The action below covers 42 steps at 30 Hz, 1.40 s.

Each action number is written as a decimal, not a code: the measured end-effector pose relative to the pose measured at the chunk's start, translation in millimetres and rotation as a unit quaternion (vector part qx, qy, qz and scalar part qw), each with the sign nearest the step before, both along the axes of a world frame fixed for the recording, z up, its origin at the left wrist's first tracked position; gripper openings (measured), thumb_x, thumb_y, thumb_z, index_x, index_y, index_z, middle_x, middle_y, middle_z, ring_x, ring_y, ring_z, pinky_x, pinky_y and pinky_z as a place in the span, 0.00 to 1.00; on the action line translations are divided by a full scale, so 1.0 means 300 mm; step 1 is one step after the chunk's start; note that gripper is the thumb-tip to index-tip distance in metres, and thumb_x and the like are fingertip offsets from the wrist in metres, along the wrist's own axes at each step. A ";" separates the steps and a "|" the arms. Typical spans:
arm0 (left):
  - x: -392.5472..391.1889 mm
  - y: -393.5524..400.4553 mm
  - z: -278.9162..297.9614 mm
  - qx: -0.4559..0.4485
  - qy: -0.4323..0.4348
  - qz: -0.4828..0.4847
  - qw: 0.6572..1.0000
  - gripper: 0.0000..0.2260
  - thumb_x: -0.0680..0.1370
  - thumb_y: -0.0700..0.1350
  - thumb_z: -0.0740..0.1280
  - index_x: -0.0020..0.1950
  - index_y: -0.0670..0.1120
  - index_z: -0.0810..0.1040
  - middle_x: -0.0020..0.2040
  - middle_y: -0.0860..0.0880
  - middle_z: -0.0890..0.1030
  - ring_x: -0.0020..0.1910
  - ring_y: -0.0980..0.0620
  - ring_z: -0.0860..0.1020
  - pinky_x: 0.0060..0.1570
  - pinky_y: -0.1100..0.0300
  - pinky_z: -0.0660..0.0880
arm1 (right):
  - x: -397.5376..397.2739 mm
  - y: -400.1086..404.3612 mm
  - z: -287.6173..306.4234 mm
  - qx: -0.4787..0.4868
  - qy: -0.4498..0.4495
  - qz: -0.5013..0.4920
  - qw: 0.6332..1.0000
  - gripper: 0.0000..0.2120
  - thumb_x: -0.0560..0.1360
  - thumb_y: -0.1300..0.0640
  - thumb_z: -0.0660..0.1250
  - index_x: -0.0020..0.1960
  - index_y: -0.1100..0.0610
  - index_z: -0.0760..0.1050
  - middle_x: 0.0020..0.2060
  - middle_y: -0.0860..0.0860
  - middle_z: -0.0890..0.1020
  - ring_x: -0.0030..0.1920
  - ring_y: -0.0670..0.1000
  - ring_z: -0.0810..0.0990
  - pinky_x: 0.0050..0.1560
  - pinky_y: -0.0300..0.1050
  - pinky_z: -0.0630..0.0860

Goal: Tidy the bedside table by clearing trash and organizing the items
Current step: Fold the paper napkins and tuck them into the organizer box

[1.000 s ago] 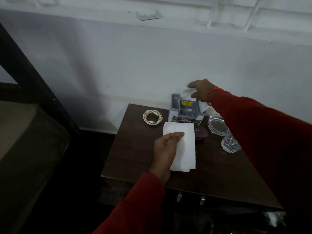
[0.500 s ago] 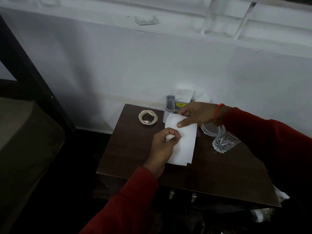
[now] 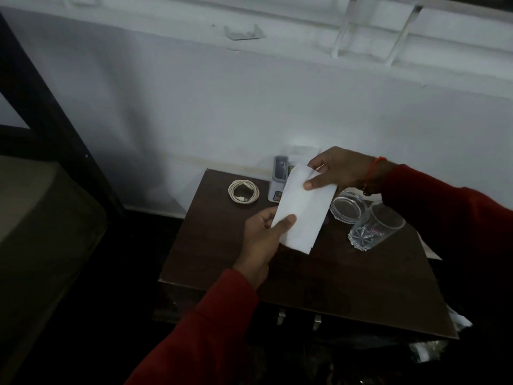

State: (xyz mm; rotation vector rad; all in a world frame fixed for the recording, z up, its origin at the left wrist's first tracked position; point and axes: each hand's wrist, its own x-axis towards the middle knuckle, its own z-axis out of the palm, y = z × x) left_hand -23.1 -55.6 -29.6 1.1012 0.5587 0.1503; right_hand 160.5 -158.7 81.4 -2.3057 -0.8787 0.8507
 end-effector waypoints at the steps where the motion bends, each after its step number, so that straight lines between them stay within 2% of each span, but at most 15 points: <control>1: 0.000 0.001 0.000 -0.007 -0.001 0.005 1.000 0.06 0.76 0.41 0.75 0.50 0.51 0.82 0.43 0.53 0.88 0.44 0.54 0.86 0.47 0.50 0.84 | 0.003 -0.001 0.001 0.010 0.013 -0.011 1.000 0.03 0.72 0.58 0.75 0.46 0.55 0.84 0.39 0.57 0.88 0.37 0.55 0.88 0.34 0.53 0.85; 4: -0.003 0.003 0.006 -0.020 -0.004 0.026 0.999 0.07 0.76 0.43 0.76 0.52 0.49 0.82 0.41 0.52 0.88 0.40 0.54 0.84 0.35 0.57 0.80 | 0.018 -0.007 0.010 0.034 0.038 -0.049 0.998 0.10 0.74 0.58 0.73 0.51 0.65 0.83 0.41 0.59 0.87 0.37 0.55 0.88 0.32 0.50 0.84; 7: -0.001 0.004 0.009 -0.032 -0.006 0.047 0.998 0.09 0.75 0.45 0.77 0.53 0.47 0.81 0.42 0.52 0.88 0.38 0.57 0.85 0.32 0.60 0.80 | 0.021 -0.013 0.022 0.054 0.045 -0.063 0.996 0.13 0.75 0.57 0.73 0.53 0.67 0.82 0.44 0.62 0.86 0.41 0.59 0.88 0.33 0.51 0.84; 11: 0.002 0.005 0.021 -0.098 -0.039 0.056 0.993 0.15 0.76 0.43 0.76 0.60 0.45 0.78 0.49 0.49 0.86 0.41 0.55 0.85 0.35 0.59 0.82 | 0.017 -0.013 0.037 0.078 0.047 -0.094 0.991 0.13 0.76 0.58 0.72 0.56 0.67 0.80 0.47 0.65 0.84 0.42 0.64 0.86 0.33 0.52 0.84; 13: 0.003 0.008 0.020 -0.128 -0.058 0.057 0.988 0.11 0.76 0.40 0.75 0.57 0.46 0.78 0.44 0.49 0.85 0.37 0.55 0.84 0.37 0.58 0.83 | 0.026 -0.017 0.044 0.127 0.054 -0.143 0.980 0.14 0.77 0.58 0.70 0.58 0.67 0.78 0.49 0.63 0.83 0.40 0.58 0.86 0.32 0.53 0.84; 15: 0.003 0.010 0.018 -0.147 -0.065 0.054 0.986 0.09 0.77 0.38 0.73 0.55 0.45 0.79 0.40 0.50 0.85 0.35 0.56 0.83 0.38 0.57 0.84 | 0.038 -0.031 0.055 0.166 0.067 -0.164 0.970 0.14 0.78 0.58 0.69 0.60 0.64 0.78 0.50 0.59 0.83 0.43 0.56 0.86 0.33 0.51 0.85; 18: 0.003 0.012 0.016 -0.177 -0.062 0.056 0.981 0.06 0.80 0.37 0.70 0.55 0.45 0.80 0.42 0.47 0.84 0.38 0.54 0.82 0.40 0.56 0.84 | 0.046 -0.052 0.055 0.189 0.116 -0.135 0.966 0.09 0.79 0.58 0.67 0.58 0.58 0.80 0.54 0.55 0.85 0.53 0.56 0.84 0.45 0.53 0.85; 23: 0.004 0.029 0.029 -0.285 -0.070 0.069 0.953 0.10 0.83 0.37 0.64 0.64 0.44 0.78 0.51 0.44 0.87 0.48 0.46 0.86 0.42 0.52 0.85 | 0.027 -0.070 0.042 0.148 0.138 -0.038 0.978 0.14 0.73 0.54 0.68 0.56 0.58 0.81 0.52 0.55 0.86 0.51 0.52 0.86 0.52 0.50 0.84; 27: 0.001 0.033 0.037 -0.284 -0.067 0.101 0.951 0.14 0.83 0.36 0.64 0.68 0.44 0.77 0.52 0.46 0.87 0.49 0.48 0.85 0.47 0.54 0.83 | 0.005 -0.068 0.032 0.129 0.160 0.000 0.979 0.13 0.73 0.57 0.67 0.56 0.60 0.81 0.51 0.54 0.87 0.50 0.51 0.86 0.51 0.42 0.83; 32: 0.001 0.029 0.035 -0.265 -0.072 0.098 0.957 0.16 0.83 0.37 0.64 0.71 0.43 0.76 0.59 0.44 0.86 0.56 0.46 0.84 0.58 0.50 0.79 | -0.003 -0.068 0.035 0.144 0.220 -0.016 0.965 0.12 0.72 0.59 0.68 0.53 0.62 0.82 0.50 0.56 0.87 0.50 0.53 0.86 0.50 0.42 0.82; 34: -0.004 0.029 0.048 -0.280 -0.086 0.092 0.952 0.15 0.84 0.47 0.64 0.69 0.43 0.78 0.60 0.43 0.86 0.59 0.45 0.84 0.60 0.46 0.80 | -0.006 -0.062 0.029 0.139 0.185 -0.033 0.972 0.13 0.72 0.57 0.69 0.54 0.62 0.82 0.53 0.58 0.86 0.52 0.54 0.86 0.54 0.47 0.82; 35: -0.006 0.030 0.056 -0.287 -0.091 0.086 0.950 0.19 0.83 0.54 0.63 0.68 0.44 0.79 0.60 0.44 0.86 0.60 0.45 0.84 0.60 0.46 0.80 | -0.010 -0.057 0.023 0.136 0.157 -0.046 0.977 0.13 0.73 0.57 0.70 0.55 0.62 0.82 0.54 0.58 0.86 0.54 0.56 0.85 0.56 0.49 0.81; 37: -0.006 0.029 0.065 -0.269 -0.107 0.073 0.954 0.24 0.79 0.61 0.64 0.66 0.46 0.80 0.62 0.45 0.85 0.61 0.46 0.84 0.60 0.47 0.81 | -0.021 -0.044 0.010 0.137 0.126 -0.074 0.980 0.13 0.76 0.58 0.68 0.57 0.64 0.80 0.54 0.58 0.85 0.54 0.57 0.84 0.54 0.50 0.82; 39: 0.000 0.017 0.069 -0.223 -0.119 0.080 0.964 0.25 0.74 0.56 0.70 0.68 0.45 0.79 0.64 0.45 0.84 0.63 0.45 0.82 0.60 0.45 0.80 | -0.032 -0.034 -0.004 0.142 0.118 -0.099 0.978 0.13 0.79 0.59 0.67 0.58 0.66 0.78 0.50 0.56 0.86 0.50 0.56 0.84 0.47 0.48 0.84; 42: 0.001 0.002 0.076 -0.195 -0.123 0.091 0.969 0.29 0.69 0.53 0.75 0.68 0.45 0.78 0.64 0.45 0.83 0.62 0.45 0.82 0.56 0.46 0.82 | -0.048 -0.022 -0.024 0.136 0.092 -0.126 0.978 0.14 0.79 0.57 0.68 0.57 0.68 0.78 0.50 0.62 0.84 0.45 0.56 0.84 0.47 0.53 0.82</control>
